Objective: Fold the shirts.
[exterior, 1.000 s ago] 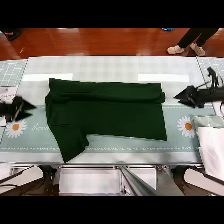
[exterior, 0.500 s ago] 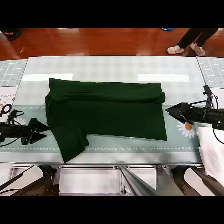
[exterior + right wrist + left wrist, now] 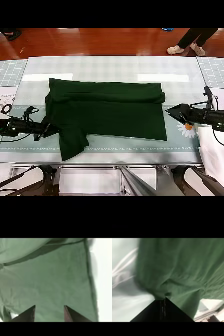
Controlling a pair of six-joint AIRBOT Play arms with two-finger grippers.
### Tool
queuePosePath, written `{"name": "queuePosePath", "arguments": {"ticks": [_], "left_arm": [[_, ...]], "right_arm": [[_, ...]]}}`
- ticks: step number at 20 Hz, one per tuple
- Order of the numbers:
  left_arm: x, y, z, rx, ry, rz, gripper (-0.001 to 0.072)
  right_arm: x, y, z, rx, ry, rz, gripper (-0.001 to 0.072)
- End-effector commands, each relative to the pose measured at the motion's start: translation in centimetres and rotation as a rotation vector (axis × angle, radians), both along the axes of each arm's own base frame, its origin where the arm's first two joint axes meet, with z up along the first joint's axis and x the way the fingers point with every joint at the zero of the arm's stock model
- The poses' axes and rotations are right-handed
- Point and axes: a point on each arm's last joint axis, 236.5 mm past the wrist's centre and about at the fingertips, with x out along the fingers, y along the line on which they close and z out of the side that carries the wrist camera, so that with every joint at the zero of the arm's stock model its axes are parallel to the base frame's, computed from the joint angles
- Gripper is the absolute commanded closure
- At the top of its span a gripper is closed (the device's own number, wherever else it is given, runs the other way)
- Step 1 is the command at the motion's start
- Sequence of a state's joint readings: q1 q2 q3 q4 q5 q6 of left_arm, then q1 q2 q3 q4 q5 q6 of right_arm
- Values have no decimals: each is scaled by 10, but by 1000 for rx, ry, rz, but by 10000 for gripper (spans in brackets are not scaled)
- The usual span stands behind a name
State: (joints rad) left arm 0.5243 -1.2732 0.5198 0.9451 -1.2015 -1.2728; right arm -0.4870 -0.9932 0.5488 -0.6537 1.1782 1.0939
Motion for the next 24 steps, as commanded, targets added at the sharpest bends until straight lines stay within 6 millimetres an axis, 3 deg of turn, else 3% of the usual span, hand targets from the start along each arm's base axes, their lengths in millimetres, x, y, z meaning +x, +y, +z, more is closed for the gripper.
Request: {"name": "queuePosePath", "arguments": {"ticks": [1, 4, 6, 10, 14, 19, 20, 21, 24], "left_arm": [[3, 0, 4, -5, -33, -48, 689], [6, 2, 10, -4, -53, -51, 689], [7, 3, 11, 0, -59, -51, 689], [8, 4, 10, 5, -62, -48, 689], [10, 4, 10, 8, -66, -43, 689], [16, 3, 11, 3, -86, -23, 689], [16, 4, 11, 4, -91, -30, 689], [17, 4, 11, 6, -103, -45, 689], [16, 3, 12, 3, -105, -50, 689]], "right_arm": [[-10, -30, -11, -57, 51, -50, 299], [-67, -58, -49, -132, 314, -87, 300], [-95, -50, -67, -123, 426, -85, 300], [-121, -27, -82, -58, 504, -61, 300], [-107, -9, -86, -29, 479, -29, 300], [-61, 30, -99, 71, 391, -24, 329], [-57, 39, -98, 86, 373, 12, 466], [-55, 47, -95, 91, 340, 76, 690], [-46, 53, -76, 91, 279, 158, 692]]}}
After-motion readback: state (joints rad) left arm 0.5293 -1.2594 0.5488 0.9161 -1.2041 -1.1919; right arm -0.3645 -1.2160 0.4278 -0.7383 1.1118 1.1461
